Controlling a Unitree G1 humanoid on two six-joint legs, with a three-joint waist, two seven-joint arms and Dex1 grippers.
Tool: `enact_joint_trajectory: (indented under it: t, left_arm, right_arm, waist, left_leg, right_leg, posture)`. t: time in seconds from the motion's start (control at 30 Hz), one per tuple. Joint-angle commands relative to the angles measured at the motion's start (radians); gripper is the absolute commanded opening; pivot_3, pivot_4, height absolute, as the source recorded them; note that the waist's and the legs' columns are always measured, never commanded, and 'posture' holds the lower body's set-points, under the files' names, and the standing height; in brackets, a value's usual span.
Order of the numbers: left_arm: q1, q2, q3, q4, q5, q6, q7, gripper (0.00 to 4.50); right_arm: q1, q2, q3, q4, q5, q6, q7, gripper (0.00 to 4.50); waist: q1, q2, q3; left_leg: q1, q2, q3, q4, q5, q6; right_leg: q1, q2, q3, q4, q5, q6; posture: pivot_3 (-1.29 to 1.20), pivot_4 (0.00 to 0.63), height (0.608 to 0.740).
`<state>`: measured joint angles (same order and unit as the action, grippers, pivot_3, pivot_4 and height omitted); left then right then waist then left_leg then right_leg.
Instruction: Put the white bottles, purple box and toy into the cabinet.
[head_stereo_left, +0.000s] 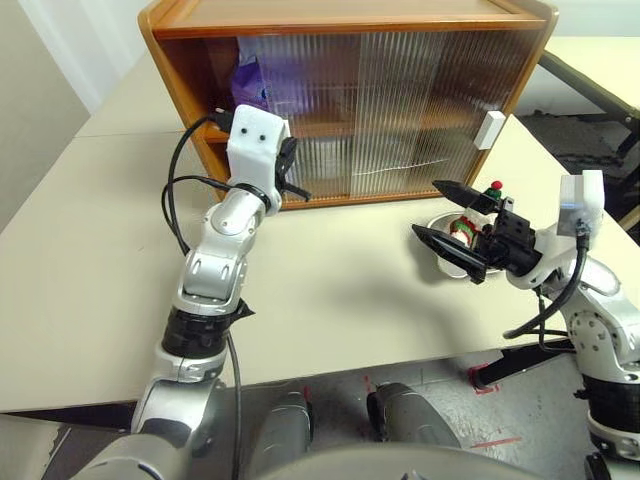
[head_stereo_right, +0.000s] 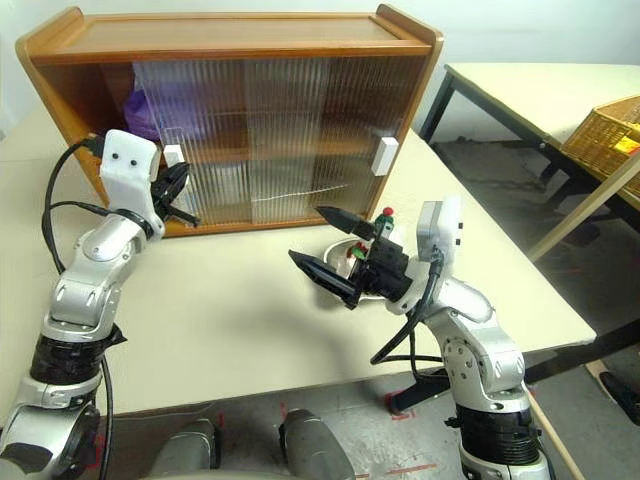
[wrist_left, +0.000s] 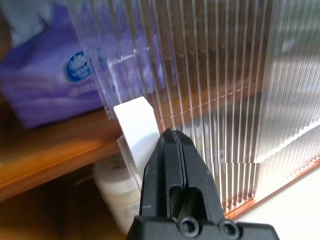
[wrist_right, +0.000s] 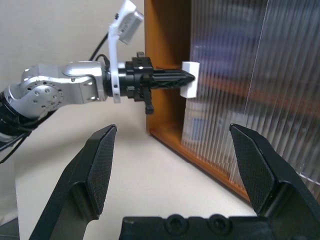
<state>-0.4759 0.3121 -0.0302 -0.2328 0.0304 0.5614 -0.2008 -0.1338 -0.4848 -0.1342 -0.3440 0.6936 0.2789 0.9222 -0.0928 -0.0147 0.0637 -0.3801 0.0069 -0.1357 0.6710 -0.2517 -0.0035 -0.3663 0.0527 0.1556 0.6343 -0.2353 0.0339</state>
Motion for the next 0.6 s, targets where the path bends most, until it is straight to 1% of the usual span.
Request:
enact_joint_trajectory:
  t: [0.03,0.3,0.53,0.6]
  left_arm:
    - [0.028,0.035,0.073,0.018,0.013,0.024,0.027,0.03]
    - [0.058,0.071,0.119,-0.011,0.011,0.037,0.029,0.03]
    - [0.099,0.079,0.156,-0.042,0.014,0.053,0.044,0.03]
    - [0.106,0.081,0.165,-0.046,0.014,0.055,0.046,0.03]
  right_arm:
    - [0.003,-0.004,0.004,0.01,-0.001,-0.009,0.016,4.5]
    - [-0.018,-0.001,0.017,-0.008,0.002,0.015,-0.002,4.5]
    - [-0.028,-0.002,0.02,-0.002,0.004,0.018,-0.002,4.5]
    - [-0.031,-0.001,0.021,0.001,0.004,0.019,-0.001,4.5]
  waist:
    - [0.001,0.0,0.0]
    - [0.01,0.0,0.0]
    - [0.027,0.0,0.0]
    - [0.032,0.0,0.0]
  left_leg:
    - [0.0,0.0,0.0,-0.001,0.0,0.0]
    - [0.0,0.0,-0.006,-0.007,0.002,-0.002]
    - [0.0,0.0,-0.009,-0.011,0.002,-0.004]
    - [-0.001,0.0,-0.009,-0.011,0.002,-0.004]
  right_leg:
    - [0.0,0.0,0.0,0.0,0.0,0.0]
    - [-0.004,0.002,0.0,0.0,0.003,-0.005]
    - [-0.007,0.004,0.0,0.0,0.003,-0.007]
    - [-0.008,0.004,0.0,0.0,0.004,-0.01]
  posture:
    - [-0.08,0.063,0.74]
    - [-0.07,0.067,0.74]
    - [-0.06,0.068,0.74]
    - [-0.05,0.07,0.74]
